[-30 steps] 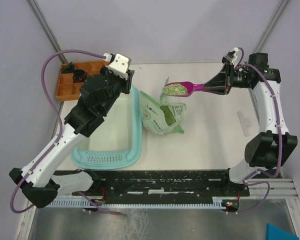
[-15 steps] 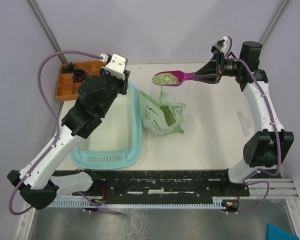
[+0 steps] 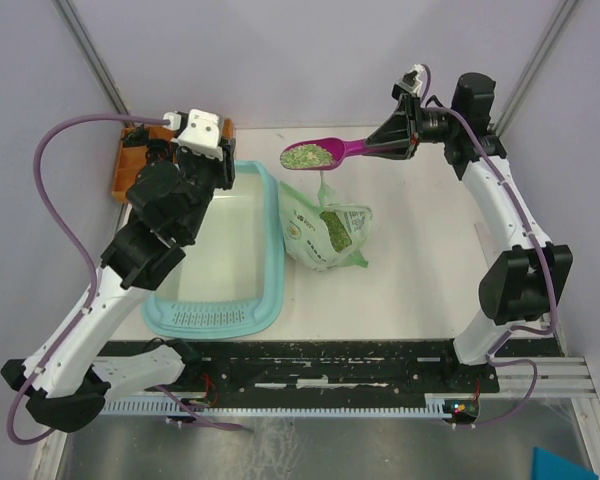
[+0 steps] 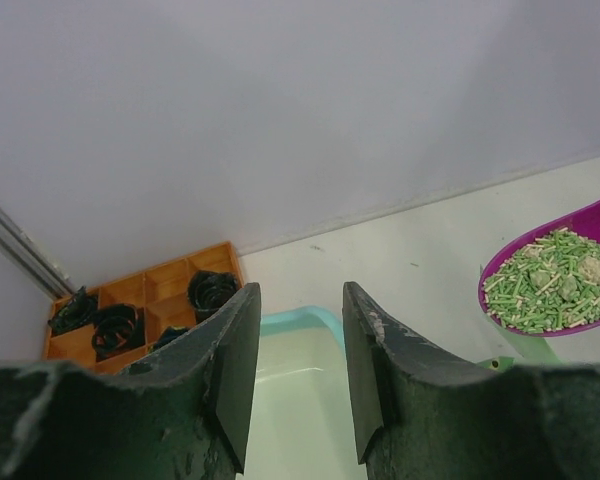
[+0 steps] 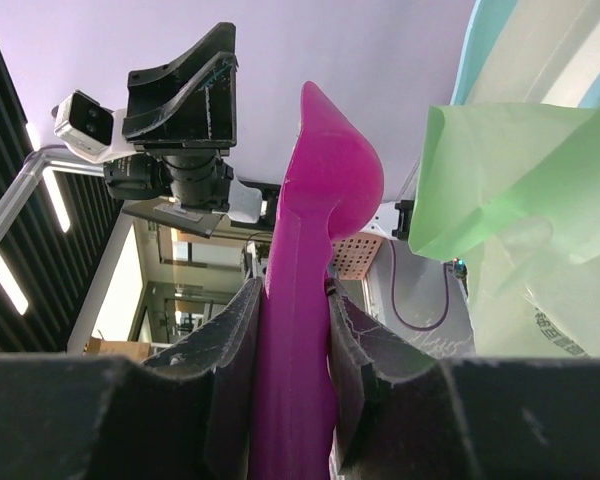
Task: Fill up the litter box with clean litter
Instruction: Pour the cat litter into the litter box.
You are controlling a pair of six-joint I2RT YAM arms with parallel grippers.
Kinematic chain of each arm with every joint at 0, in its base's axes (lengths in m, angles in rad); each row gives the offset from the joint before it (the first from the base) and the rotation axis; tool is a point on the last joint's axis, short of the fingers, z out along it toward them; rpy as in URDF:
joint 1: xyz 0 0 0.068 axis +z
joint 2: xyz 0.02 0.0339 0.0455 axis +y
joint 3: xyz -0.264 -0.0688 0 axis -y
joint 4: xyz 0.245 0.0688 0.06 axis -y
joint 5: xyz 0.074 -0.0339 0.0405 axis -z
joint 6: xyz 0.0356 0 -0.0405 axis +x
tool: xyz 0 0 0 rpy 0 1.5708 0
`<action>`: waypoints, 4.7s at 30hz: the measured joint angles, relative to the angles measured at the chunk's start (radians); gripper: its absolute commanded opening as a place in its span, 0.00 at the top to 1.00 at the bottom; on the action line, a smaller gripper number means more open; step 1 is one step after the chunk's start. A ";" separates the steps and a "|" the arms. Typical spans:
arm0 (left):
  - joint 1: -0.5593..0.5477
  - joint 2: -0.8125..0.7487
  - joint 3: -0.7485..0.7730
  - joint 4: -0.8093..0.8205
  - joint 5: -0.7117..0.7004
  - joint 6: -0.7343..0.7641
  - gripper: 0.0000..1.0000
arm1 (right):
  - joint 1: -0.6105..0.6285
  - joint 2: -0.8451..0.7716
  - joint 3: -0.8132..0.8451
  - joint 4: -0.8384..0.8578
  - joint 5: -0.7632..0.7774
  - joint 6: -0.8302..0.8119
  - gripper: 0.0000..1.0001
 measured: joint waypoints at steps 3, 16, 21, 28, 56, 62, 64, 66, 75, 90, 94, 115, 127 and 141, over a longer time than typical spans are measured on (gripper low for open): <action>0.000 -0.018 0.000 0.000 -0.034 -0.005 0.52 | 0.022 0.014 0.016 0.039 0.001 0.032 0.98; 0.000 -0.063 -0.006 -0.002 -0.119 -0.023 0.51 | 0.171 0.097 0.132 0.118 0.006 0.085 0.98; 0.000 -0.075 -0.006 -0.004 -0.143 -0.023 0.51 | 0.254 0.150 0.179 0.126 0.006 0.089 0.98; 0.000 -0.090 -0.006 -0.032 -0.161 -0.023 0.52 | 0.355 0.223 0.235 0.132 0.006 0.089 0.98; 0.000 -0.086 -0.007 -0.106 -0.171 -0.049 0.54 | 0.578 0.570 0.471 0.191 0.006 0.089 0.98; 0.000 -0.088 -0.002 -0.117 -0.163 -0.049 0.54 | 0.598 0.615 0.478 0.183 0.010 0.084 0.98; 0.000 -0.097 -0.001 -0.117 -0.164 -0.049 0.54 | 0.602 0.617 0.478 0.168 0.013 0.076 0.98; 0.000 -0.105 0.001 -0.117 -0.164 -0.049 0.54 | 0.603 0.617 0.478 0.161 0.014 0.063 0.98; 0.000 -0.113 0.008 -0.116 -0.163 -0.048 0.54 | 0.602 0.537 0.463 -0.150 0.117 -0.178 0.98; 0.000 -0.117 0.008 -0.107 -0.163 -0.047 0.53 | 0.631 0.450 0.544 -0.777 0.438 -0.767 0.98; 0.000 -0.122 0.008 -0.100 -0.163 -0.047 0.53 | 0.640 0.451 0.587 -0.880 0.509 -0.864 0.98; 0.000 -0.139 -0.029 -0.096 -0.159 -0.047 0.53 | 0.601 0.556 0.893 -1.018 0.748 -1.107 0.98; 0.000 -0.117 -0.061 -0.084 -0.142 -0.047 0.53 | 0.560 0.593 1.052 -1.019 0.826 -1.192 0.98; 0.000 -0.117 -0.103 -0.063 -0.137 -0.047 0.52 | 0.619 0.580 1.009 -0.938 1.006 -1.394 0.98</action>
